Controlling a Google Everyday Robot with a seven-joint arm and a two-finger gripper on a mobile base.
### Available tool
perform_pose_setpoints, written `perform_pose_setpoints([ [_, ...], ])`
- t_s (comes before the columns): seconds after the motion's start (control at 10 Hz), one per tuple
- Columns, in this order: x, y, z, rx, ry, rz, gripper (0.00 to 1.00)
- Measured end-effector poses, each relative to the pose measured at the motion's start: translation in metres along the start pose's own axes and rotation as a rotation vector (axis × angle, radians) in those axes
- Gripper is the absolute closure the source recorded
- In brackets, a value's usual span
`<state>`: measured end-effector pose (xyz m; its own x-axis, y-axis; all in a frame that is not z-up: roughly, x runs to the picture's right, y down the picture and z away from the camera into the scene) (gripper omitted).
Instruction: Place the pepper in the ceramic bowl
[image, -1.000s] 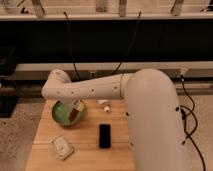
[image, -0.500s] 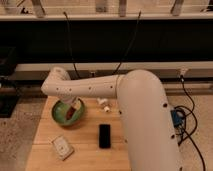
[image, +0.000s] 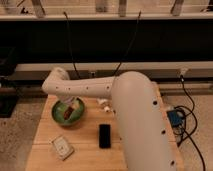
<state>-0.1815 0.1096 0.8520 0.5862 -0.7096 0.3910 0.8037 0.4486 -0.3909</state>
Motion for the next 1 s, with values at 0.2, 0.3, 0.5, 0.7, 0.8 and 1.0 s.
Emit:
perform_pose_setpoints([
  [0.2,0.000,-0.002,0.008,0.018,-0.016,-0.002,1.00],
  [0.3,0.000,-0.004,0.010,0.037,-0.026,-0.008,0.99],
  [0.5,-0.001,-0.005,0.013,0.055,-0.035,-0.024,0.86],
  [0.7,-0.005,-0.012,0.017,0.066,-0.042,-0.047,0.65],
  [0.8,-0.006,-0.013,0.018,0.067,-0.044,-0.053,0.57],
  [1.0,-0.006,-0.016,0.021,0.072,-0.045,-0.066,0.32],
])
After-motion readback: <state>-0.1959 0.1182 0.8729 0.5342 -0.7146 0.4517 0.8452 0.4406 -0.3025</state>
